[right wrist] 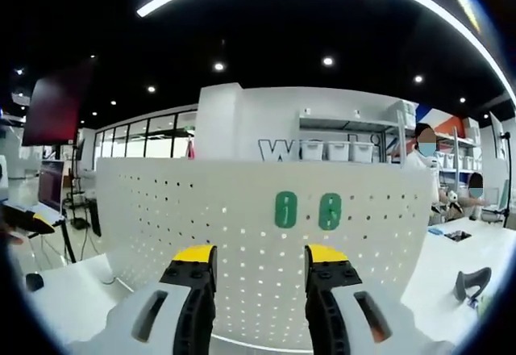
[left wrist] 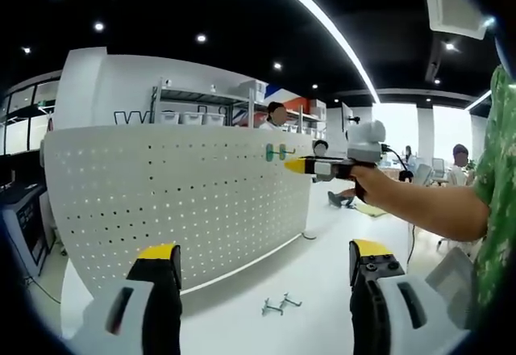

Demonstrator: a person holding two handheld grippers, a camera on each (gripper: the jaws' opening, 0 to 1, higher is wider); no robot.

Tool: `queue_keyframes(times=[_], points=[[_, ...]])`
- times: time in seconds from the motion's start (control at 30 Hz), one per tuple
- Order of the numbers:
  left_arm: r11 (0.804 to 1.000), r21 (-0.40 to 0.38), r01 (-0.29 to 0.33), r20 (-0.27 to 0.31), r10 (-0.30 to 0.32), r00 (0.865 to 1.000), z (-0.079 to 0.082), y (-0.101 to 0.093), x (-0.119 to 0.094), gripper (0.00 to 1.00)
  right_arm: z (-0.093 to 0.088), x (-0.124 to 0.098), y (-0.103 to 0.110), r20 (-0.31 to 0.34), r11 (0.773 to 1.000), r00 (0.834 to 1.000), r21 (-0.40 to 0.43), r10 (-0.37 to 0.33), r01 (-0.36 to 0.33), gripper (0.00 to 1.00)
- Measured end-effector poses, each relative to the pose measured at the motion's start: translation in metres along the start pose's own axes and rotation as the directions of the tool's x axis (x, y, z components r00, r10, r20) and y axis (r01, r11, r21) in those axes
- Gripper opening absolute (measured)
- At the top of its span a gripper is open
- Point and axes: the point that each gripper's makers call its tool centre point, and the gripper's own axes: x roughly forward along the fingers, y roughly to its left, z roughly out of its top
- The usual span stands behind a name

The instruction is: Insert the hook assembly into the mounting plate slot until the hook locks in place.

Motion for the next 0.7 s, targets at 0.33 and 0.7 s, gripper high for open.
queue_keyframes(times=[0.33,0.7], points=[[1.0,0.005,0.006,-0.005,-0.006,1.0,-0.001,-0.006,-0.001,0.88,-0.024,-0.024,0.012,-0.05,0.999,0.998,0.016,0.045,-0.044,0.45],[1.0,0.003,0.008,-0.011,-0.008,1.0,-0.006,-0.011,-0.004,0.88,-0.065,-0.059,0.037,-0.144,0.992,0.982,0.024,0.125,-0.123,0.45]])
